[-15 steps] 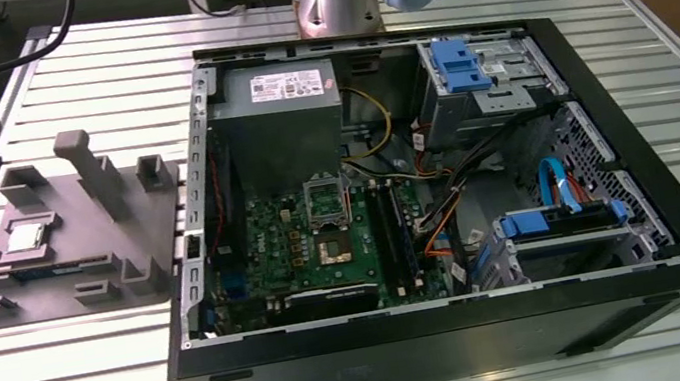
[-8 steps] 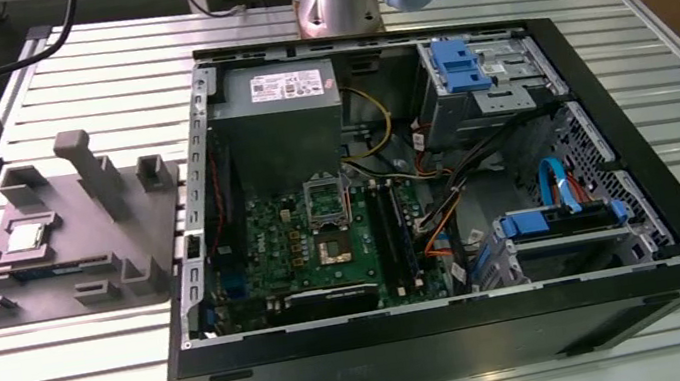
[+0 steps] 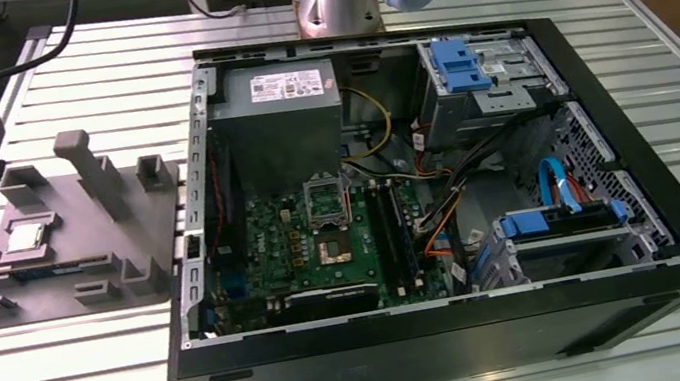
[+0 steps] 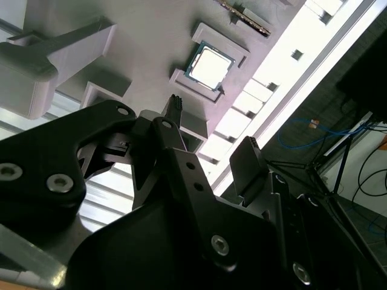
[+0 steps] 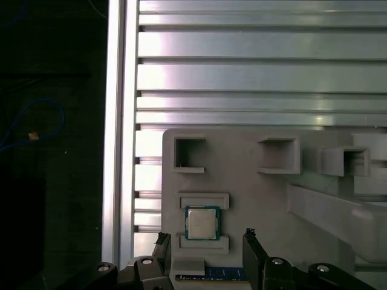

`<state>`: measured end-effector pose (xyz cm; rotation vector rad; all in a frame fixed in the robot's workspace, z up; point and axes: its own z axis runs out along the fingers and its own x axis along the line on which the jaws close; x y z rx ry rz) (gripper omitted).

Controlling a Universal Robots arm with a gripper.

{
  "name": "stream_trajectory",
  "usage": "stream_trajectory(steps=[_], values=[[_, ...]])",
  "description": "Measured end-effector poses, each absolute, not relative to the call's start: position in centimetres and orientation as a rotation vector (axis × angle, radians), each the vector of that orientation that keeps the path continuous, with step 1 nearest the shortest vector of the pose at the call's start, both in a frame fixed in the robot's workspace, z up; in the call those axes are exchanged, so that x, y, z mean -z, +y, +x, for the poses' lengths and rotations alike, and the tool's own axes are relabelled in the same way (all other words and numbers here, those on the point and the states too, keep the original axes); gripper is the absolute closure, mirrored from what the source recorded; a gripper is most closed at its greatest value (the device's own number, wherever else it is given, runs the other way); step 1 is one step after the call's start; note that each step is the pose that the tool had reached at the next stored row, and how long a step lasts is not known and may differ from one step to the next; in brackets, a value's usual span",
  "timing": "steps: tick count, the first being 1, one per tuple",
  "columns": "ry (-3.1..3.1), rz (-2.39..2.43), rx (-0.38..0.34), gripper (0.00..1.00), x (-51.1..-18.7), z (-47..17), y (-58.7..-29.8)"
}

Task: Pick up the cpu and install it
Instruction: 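Pick up the cpu and move it towards the insertion slot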

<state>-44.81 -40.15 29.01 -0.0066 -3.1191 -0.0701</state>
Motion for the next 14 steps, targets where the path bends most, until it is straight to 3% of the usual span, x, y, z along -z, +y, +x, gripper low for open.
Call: stream_trajectory(steps=[14], values=[[-3.119,-0.007,0.071,0.41,-28.83,-44.81,-40.15]])
